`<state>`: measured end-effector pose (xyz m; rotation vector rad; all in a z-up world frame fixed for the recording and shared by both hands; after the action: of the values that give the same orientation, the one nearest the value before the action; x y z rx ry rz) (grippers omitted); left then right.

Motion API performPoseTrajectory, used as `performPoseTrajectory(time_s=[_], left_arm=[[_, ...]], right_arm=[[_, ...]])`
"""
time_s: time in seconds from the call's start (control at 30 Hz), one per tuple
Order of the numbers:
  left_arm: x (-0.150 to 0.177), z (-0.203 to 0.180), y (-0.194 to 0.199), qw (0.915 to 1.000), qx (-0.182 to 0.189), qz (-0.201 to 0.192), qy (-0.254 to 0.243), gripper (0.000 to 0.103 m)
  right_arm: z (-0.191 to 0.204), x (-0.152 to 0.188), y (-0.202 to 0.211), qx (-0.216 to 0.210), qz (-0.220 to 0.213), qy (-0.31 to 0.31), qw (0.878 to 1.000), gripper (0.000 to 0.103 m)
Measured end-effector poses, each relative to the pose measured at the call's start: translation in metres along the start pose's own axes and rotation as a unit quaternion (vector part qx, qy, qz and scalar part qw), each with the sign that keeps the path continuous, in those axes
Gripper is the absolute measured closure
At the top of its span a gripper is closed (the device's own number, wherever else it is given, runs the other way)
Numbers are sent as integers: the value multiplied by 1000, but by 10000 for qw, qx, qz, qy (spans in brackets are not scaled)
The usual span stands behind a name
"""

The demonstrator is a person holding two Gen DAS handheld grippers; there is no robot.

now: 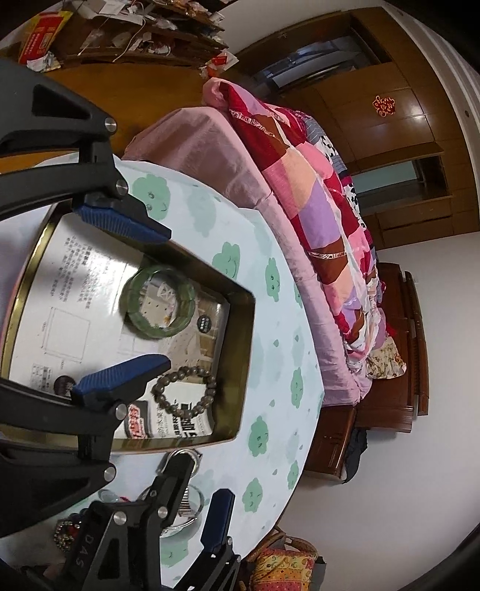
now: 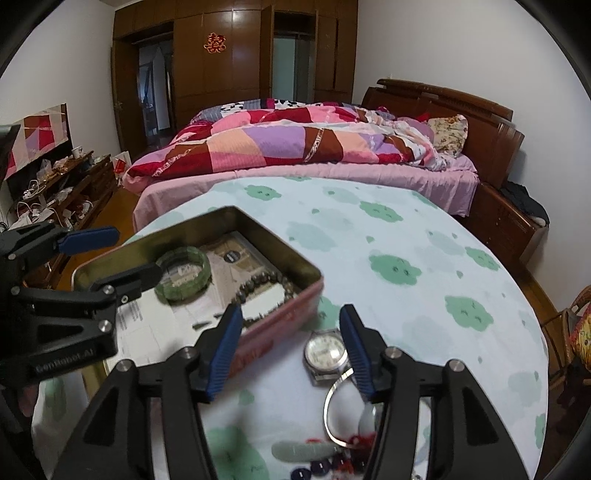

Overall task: Organize jewelry
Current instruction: 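Withdraw both open tools from the tin back over the jewelry pile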

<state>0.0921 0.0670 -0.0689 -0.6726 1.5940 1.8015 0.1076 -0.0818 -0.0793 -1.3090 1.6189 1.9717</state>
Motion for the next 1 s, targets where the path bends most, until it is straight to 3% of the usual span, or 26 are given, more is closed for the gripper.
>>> performPoseTrajectory(time_s=[0.27,0.67,1.0], left_arm=[[8,-13,12,10000,81,-8,-57,40],[24,-73,38,9964,604,-111,-590,40],[30,-108,42,9909,883,-144,-1005,40]], right_arm=[[-15,21,22,95,2,-36,9999,45],[-68,70,64,523,115,-535,9971,41],[-83,99,72,504,246,-719,9958,41]])
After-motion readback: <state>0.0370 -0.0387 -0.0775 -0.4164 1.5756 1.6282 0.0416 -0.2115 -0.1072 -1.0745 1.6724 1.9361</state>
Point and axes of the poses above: each gripper's, at about its wrist camera, not at the fingertips, and y roughly against the way its jaws point, z to its left, x to its underside, the point moved 1 cm from there along -y, roughly the way its jaws point
